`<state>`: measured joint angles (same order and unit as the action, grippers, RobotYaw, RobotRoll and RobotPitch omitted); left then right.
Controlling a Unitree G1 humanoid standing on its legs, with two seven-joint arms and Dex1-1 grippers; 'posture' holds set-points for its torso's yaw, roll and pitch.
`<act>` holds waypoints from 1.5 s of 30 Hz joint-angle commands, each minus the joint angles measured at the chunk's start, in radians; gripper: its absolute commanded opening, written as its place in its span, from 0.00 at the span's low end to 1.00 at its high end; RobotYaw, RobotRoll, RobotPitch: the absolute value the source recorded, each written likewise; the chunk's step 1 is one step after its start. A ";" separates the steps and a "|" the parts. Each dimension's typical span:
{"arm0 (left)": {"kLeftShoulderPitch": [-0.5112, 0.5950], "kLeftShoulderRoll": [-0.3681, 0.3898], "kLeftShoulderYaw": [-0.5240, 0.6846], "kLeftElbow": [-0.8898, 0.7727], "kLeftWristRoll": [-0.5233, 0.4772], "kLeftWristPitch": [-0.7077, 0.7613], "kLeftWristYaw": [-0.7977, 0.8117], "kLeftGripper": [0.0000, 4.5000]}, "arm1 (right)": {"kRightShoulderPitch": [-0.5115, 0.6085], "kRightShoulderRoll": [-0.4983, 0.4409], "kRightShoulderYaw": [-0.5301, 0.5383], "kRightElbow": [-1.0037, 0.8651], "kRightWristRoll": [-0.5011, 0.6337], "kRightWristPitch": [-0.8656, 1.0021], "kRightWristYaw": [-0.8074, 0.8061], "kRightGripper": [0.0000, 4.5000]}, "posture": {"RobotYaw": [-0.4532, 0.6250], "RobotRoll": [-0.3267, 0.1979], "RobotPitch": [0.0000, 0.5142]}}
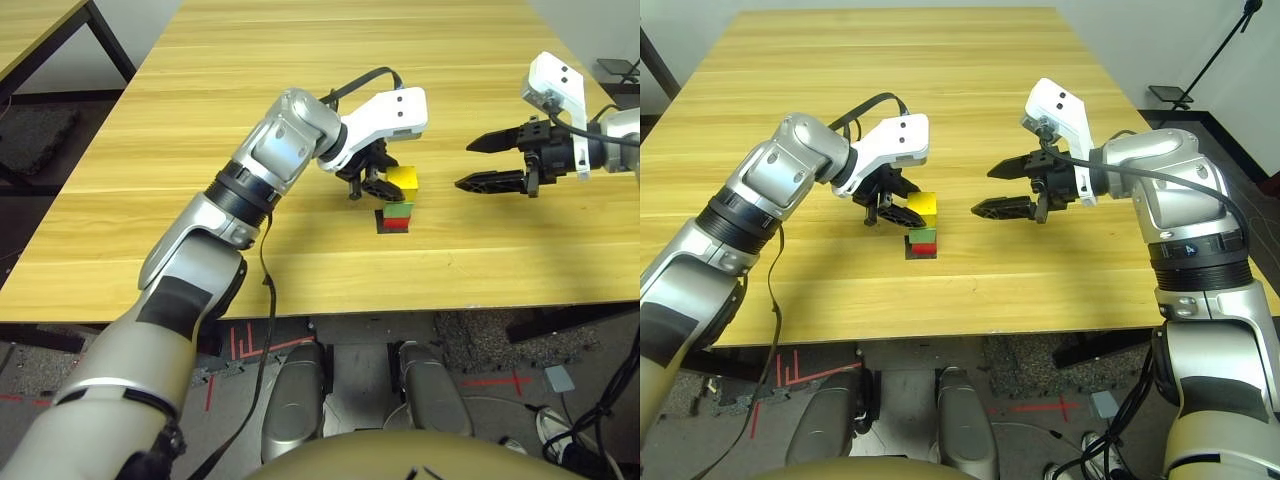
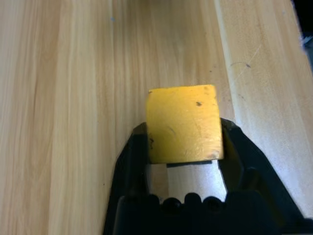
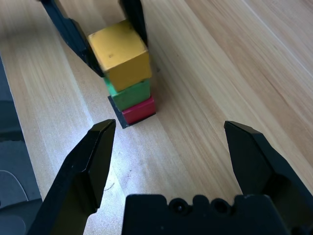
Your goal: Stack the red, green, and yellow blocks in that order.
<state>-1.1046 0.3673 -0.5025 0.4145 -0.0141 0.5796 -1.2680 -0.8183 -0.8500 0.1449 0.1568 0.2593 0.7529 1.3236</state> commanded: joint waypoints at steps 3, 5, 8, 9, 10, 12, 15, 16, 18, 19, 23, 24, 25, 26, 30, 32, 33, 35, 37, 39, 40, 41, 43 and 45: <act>-0.002 -0.034 0.070 -0.058 -0.053 0.073 0.015 0.99 | 0.006 -0.012 -0.018 0.011 0.017 0.003 -0.005 1.00 | 0.62 0.43 0.15; -0.017 -0.046 0.117 -0.107 -0.092 0.133 0.030 0.99 | 0.008 -0.013 -0.023 0.017 0.020 0.008 -0.007 1.00 | 0.63 0.43 0.14; -0.021 -0.046 0.200 -0.219 -0.161 0.251 0.071 0.99 | 0.006 -0.017 -0.035 0.036 0.021 0.006 -0.011 1.00 | 0.63 0.42 0.13; -0.019 -0.045 0.223 -0.251 -0.181 0.285 0.088 0.99 | 0.005 -0.018 -0.038 0.043 0.021 0.003 -0.012 1.00 | 0.63 0.42 0.12; -0.007 -0.047 0.268 -0.298 -0.211 0.331 0.119 0.99 | 0.004 -0.019 -0.046 0.057 0.019 0.000 -0.019 1.00 | 0.63 0.42 0.12; 0.035 -0.048 0.370 -0.400 -0.260 0.421 0.201 0.99 | 0.012 -0.021 -0.071 0.097 0.011 -0.021 -0.044 1.00 | 0.62 0.41 0.10; 0.148 -0.092 0.577 -0.536 -0.286 0.515 0.414 0.99 | 0.031 0.022 -0.185 0.225 0.012 -0.097 -0.179 1.00 | 0.62 0.40 0.10; 0.186 -0.116 0.634 -0.563 -0.284 0.516 0.488 0.99 | 0.036 0.037 -0.220 0.260 0.016 -0.122 -0.216 1.00 | 0.62 0.40 0.10; 0.288 -0.153 0.731 -0.592 -0.238 0.428 0.650 0.99 | 0.044 0.078 -0.305 0.349 0.032 -0.191 -0.302 1.00 | 0.61 0.40 0.10; 0.370 -0.158 0.777 -0.611 -0.201 0.350 0.728 0.99 | 0.048 0.101 -0.350 0.410 0.042 -0.258 -0.335 1.00 | 0.61 0.40 0.11; 0.589 -0.186 0.835 -0.617 -0.141 0.097 0.899 0.99 | 0.014 0.128 -0.441 0.658 0.041 -0.505 -0.418 1.00 | 0.61 0.39 0.12; 0.644 -0.186 0.837 -0.590 -0.124 0.016 0.920 0.99 | 0.003 0.132 -0.464 0.727 0.044 -0.574 -0.440 1.00 | 0.60 0.39 0.12; 0.680 -0.184 0.837 -0.571 -0.113 -0.042 0.933 0.99 | -0.006 0.135 -0.478 0.775 0.044 -0.621 -0.455 1.00 | 0.60 0.39 0.12; 0.703 -0.186 0.836 -0.541 -0.102 -0.114 0.954 0.99 | -0.015 0.132 -0.490 0.826 0.040 -0.676 -0.476 1.00 | 0.59 0.38 0.15; 0.741 -0.170 0.828 -0.414 -0.072 -0.364 1.005 0.99 | -0.027 0.111 -0.522 0.984 0.029 -0.835 -0.524 1.00 | 0.59 0.37 0.17; 0.756 -0.154 0.814 -0.343 -0.053 -0.457 1.014 0.99 | -0.010 0.087 -0.538 1.044 0.023 -0.883 -0.568 1.00 | 0.60 0.36 0.18; 0.761 -0.150 0.809 -0.319 -0.048 -0.488 1.021 0.99 | -0.002 0.076 -0.544 1.065 0.021 -0.905 -0.582 1.00 | 0.60 0.36 0.18; 0.768 -0.143 0.803 -0.289 -0.046 -0.532 1.037 0.99 | 0.014 0.058 -0.549 1.096 0.014 -0.937 -0.606 1.00 | 0.60 0.35 0.18; 0.774 -0.132 0.807 -0.265 -0.047 -0.569 1.058 0.99 | 0.025 0.046 -0.563 1.118 0.019 -0.949 -0.637 1.00 | 0.61 0.35 0.17; 0.782 -0.119 0.816 -0.246 -0.045 -0.598 1.082 0.99 | 0.035 0.041 -0.575 1.131 0.022 -0.953 -0.655 1.00 | 0.62 0.35 0.16; 0.787 -0.113 0.820 -0.239 -0.043 -0.612 1.094 0.99 | 0.039 0.040 -0.579 1.135 0.023 -0.951 -0.663 1.00 | 0.62 0.35 0.15; 0.795 -0.108 0.823 -0.232 -0.043 -0.616 1.104 0.99 | 0.042 0.039 -0.582 1.137 0.023 -0.951 -0.669 1.00 | 0.62 0.35 0.14; 0.811 -0.100 0.826 -0.220 -0.047 -0.620 1.118 0.99 | 0.042 0.041 -0.586 1.140 0.023 -0.953 -0.678 1.00 | 0.62 0.36 0.14; 0.825 -0.093 0.820 -0.210 -0.050 -0.619 1.123 0.99 | 0.040 0.048 -0.588 1.141 0.020 -0.953 -0.684 1.00 | 0.63 0.36 0.14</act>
